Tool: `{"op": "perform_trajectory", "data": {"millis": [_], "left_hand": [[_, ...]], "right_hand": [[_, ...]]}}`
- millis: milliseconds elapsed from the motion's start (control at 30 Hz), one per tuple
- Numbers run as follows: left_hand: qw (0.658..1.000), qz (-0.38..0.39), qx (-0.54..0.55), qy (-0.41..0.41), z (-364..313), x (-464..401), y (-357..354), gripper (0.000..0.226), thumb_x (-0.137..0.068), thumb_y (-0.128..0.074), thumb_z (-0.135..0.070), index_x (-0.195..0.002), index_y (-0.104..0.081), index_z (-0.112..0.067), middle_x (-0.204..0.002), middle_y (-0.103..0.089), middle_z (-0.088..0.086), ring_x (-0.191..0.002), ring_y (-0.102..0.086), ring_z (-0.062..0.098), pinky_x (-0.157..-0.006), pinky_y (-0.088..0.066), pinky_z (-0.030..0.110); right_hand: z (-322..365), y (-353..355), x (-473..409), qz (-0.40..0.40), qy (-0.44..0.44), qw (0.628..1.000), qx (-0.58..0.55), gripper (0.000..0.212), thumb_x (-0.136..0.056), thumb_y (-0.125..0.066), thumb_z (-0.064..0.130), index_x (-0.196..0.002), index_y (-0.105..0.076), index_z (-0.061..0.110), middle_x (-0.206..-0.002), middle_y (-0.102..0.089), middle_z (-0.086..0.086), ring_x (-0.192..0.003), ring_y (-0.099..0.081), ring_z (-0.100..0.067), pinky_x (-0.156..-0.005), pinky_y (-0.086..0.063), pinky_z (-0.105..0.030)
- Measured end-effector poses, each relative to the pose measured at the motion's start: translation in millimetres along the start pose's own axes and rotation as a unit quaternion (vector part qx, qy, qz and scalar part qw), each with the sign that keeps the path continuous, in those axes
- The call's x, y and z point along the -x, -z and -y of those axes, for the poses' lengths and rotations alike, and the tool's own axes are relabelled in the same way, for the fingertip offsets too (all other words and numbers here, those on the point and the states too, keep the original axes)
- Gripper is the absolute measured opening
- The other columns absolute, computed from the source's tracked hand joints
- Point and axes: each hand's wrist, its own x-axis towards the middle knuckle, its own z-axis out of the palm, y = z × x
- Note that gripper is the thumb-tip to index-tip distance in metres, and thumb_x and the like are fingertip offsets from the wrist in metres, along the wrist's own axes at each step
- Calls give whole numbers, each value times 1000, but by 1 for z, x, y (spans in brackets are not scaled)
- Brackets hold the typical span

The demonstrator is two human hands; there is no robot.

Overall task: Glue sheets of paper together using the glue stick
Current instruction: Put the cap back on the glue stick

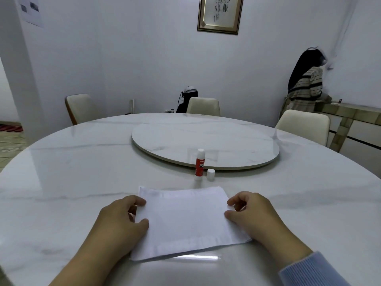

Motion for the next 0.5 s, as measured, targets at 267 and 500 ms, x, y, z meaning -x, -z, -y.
{"op": "perform_trajectory", "data": {"millis": [267,500], "left_hand": [[999,-9,-41,-20,4,-3,-5,25,-75,-66,-23,-96,-59,-35,-109,-43,-9,-75,-53,2,-50,-34,8],[999,-9,-40,-32,8,-6,-7,25,-73,-67,-27,-98,-63,-29,-104,-47,-14,-80,-49,-3,-60,-32,7]], "right_hand": [[35,1,-41,-10,22,997,-72,48,-77,-73,36,-119,-57,19,-96,-61,4,-80,-58,-9,-60,-42,-23],[63,-29,-98,23,11,999,-46,70,-75,-75,44,-133,-50,13,-129,-54,-5,-79,-55,-9,-61,-41,-22]]}}
